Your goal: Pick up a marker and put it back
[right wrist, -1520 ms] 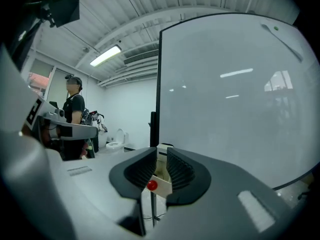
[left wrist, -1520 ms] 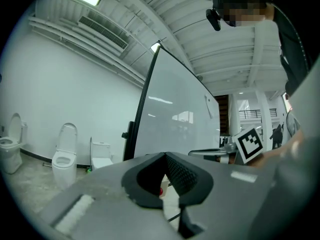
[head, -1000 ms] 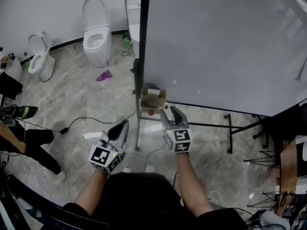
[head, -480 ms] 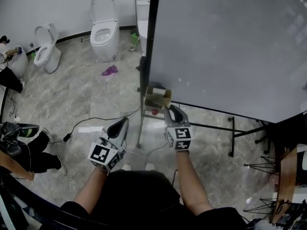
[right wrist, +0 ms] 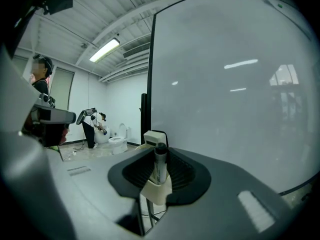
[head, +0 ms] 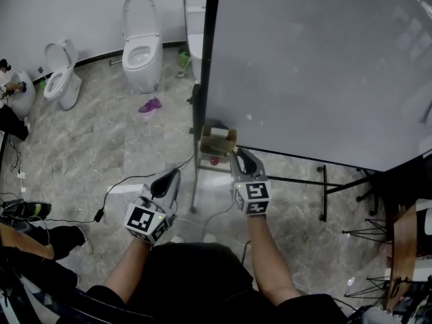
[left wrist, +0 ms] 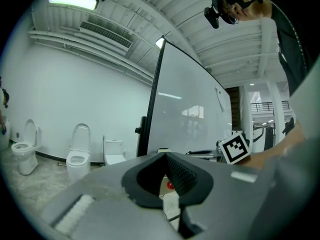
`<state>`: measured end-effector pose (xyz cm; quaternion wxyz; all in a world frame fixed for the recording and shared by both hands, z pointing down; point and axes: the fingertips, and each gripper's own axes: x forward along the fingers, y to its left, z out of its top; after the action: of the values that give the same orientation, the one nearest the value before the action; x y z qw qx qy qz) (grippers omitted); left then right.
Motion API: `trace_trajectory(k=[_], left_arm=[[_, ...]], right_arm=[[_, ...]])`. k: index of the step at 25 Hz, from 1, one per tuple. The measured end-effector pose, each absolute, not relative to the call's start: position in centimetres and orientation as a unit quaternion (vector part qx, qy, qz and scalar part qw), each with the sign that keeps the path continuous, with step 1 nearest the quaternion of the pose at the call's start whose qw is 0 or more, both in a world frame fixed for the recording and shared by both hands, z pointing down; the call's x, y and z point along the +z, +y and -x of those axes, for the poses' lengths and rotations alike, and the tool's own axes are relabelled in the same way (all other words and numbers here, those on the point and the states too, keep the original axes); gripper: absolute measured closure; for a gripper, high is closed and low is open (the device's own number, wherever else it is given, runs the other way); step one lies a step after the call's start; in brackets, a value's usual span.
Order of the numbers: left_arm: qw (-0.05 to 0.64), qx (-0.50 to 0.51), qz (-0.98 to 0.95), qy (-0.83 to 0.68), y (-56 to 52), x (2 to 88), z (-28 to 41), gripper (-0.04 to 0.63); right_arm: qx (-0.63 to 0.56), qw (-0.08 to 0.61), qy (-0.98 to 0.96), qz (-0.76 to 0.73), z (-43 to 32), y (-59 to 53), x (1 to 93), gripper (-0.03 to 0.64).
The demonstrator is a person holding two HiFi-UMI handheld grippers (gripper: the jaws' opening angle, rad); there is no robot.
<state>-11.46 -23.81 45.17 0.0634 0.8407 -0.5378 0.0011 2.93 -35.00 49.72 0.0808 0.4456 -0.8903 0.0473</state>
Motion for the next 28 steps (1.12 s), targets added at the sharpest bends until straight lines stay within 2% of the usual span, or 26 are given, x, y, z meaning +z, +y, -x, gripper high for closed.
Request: trace_trajectory(k=[15,28], left_arm=[[0.059,-0.01,-0.866,-0.496,-22.9,43.8,10.4,0.592],[0.044,-0.027,-0.896,-0.441,-21.9,42.2,8.6,0.589]], right_arm=[[-0.026,-0.012,-0.896,-0.443,-3.7,-29.8,38.8,0.537],[-0.047,-0.037,-0.877,-0.476,-5.4,-23.7,35.3,0.537]])
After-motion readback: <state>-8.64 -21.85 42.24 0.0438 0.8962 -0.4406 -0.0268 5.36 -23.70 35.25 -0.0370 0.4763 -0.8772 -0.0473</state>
